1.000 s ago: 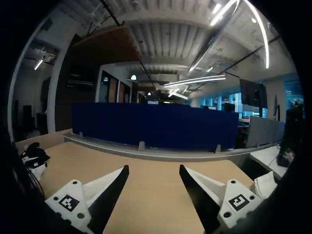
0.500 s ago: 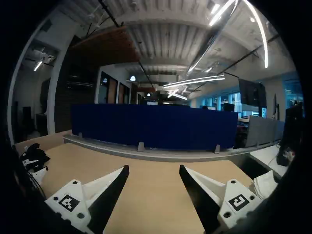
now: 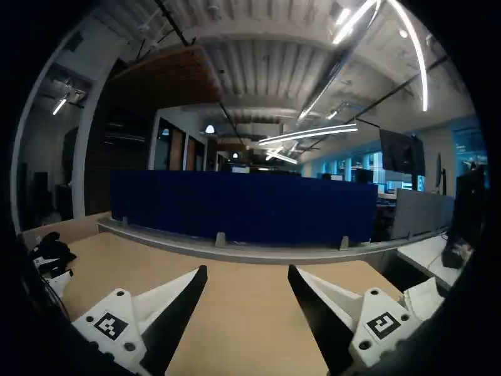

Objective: Fold towel

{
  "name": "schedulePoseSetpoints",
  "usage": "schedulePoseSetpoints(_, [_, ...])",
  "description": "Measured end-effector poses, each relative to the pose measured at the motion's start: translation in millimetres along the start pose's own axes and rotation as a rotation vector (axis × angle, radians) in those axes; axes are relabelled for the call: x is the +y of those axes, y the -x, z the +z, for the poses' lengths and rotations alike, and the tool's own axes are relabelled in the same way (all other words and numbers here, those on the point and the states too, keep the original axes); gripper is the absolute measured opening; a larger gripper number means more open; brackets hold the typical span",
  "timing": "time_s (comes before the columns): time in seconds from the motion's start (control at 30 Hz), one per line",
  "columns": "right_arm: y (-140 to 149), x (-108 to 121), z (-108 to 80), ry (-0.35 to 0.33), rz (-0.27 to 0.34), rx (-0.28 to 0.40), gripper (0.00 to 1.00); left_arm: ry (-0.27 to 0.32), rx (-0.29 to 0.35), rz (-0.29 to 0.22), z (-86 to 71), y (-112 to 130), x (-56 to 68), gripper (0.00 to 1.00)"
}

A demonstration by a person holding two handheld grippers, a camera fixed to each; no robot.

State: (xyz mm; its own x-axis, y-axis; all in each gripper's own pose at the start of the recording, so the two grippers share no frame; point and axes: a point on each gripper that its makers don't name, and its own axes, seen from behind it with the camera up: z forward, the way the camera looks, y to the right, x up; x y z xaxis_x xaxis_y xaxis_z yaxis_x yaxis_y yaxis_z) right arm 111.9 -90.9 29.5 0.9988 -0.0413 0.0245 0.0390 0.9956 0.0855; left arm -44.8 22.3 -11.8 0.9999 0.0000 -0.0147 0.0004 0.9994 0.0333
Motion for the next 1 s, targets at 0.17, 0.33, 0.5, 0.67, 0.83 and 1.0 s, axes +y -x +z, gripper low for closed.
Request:
schedulePoseSetpoints(0.17, [-4.3, 14.7, 1.5, 0.014, 0.000, 0.017, 1.00, 0.000, 0.000, 0.003, 1.8, -0.1, -1.2, 0.90])
schedulePoseSetpoints(0.33, [3.1, 25.4, 4.7, 0.015, -0.006, 0.017, 1.00, 0.000, 0.000, 0.002, 2.7, 0.5, -1.8, 0.90])
schedulePoseSetpoints(0.5, [17.5, 32.5, 4.1, 0.016, -0.007, 0.015, 1.00, 0.000, 0.000, 0.002, 3.2, 0.1, -2.2, 0.90])
schedulePoseSetpoints(0.67, [39.4, 36.2, -1.1, 0.015, 0.019, 0.017, 1.00, 0.000, 0.000, 0.002, 3.6, -0.1, -2.4, 0.90])
schedulePoseSetpoints(0.83, [62.3, 47.5, -5.9, 0.035, 0.043, 0.024, 1.00, 0.000, 0.000, 0.002, 2.6, 0.4, -2.6, 0.91])
schedulePoseSetpoints(1.0, [85.8, 58.6, -10.3, 0.050, 0.047, 0.027, 1.00, 0.000, 0.000, 0.002, 1.9, 0.0, -2.3, 0.91])
